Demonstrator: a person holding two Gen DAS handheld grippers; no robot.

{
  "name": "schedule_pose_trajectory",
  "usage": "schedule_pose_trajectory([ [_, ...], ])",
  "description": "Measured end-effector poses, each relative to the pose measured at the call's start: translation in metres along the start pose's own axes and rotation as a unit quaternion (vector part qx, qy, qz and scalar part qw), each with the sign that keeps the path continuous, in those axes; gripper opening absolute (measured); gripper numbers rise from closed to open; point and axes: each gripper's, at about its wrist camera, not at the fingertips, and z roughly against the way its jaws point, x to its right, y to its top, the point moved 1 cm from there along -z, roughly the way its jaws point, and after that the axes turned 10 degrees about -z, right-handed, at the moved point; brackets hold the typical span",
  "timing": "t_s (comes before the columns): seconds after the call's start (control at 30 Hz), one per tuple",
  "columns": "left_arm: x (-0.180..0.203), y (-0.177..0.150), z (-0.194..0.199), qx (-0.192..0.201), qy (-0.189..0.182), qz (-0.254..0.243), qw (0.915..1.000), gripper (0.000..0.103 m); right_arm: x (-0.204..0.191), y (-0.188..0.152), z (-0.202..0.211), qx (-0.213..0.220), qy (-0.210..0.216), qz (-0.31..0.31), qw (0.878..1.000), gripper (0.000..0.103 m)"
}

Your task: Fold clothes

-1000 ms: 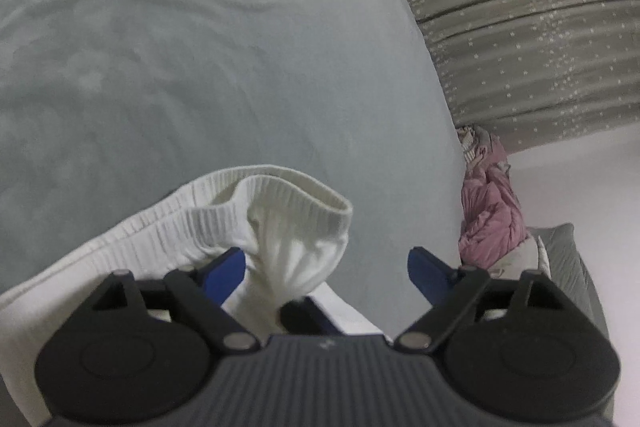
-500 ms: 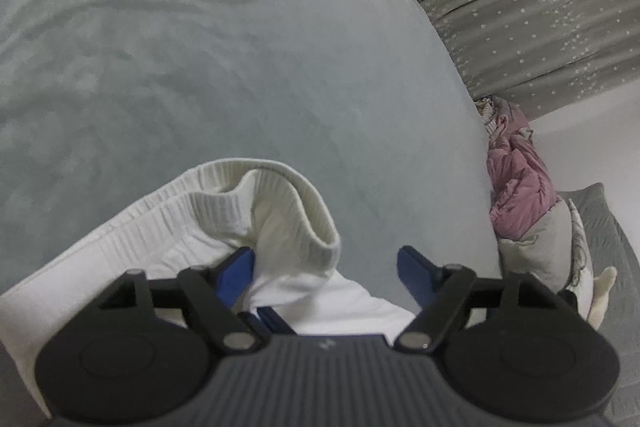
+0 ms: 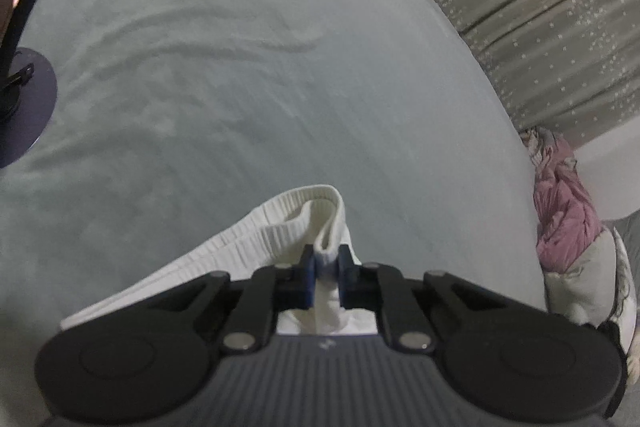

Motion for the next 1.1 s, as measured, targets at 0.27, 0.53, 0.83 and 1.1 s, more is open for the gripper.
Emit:
schedule_pose_trajectory([
  [0.27,-0.007,0.002,0.009,0.010,0.005,0.005,0.9999,0.009,0.077,-0.031,0.061,-0.025,-0.162,-0.025,0.986,0.027],
  [0.53,-0.017,-0.001,0.010,0.004,0.006,0.002,1.0000,0.010,0.125,-0.054,0.088,-0.055,-0.200,-0.177,0.962,0.027],
  [0.83,-0.017,0.005,0.002,0.000,0.009,-0.001,1.0000,0.010,0.147,-0.052,0.076,-0.057,-0.190,-0.294,0.935,0.027],
  [1.1,-0.019,0.004,0.000,0.000,0.013,0.000,0.9999,0.010,0.180,-0.073,0.090,-0.014,-0.145,-0.480,0.865,0.029],
])
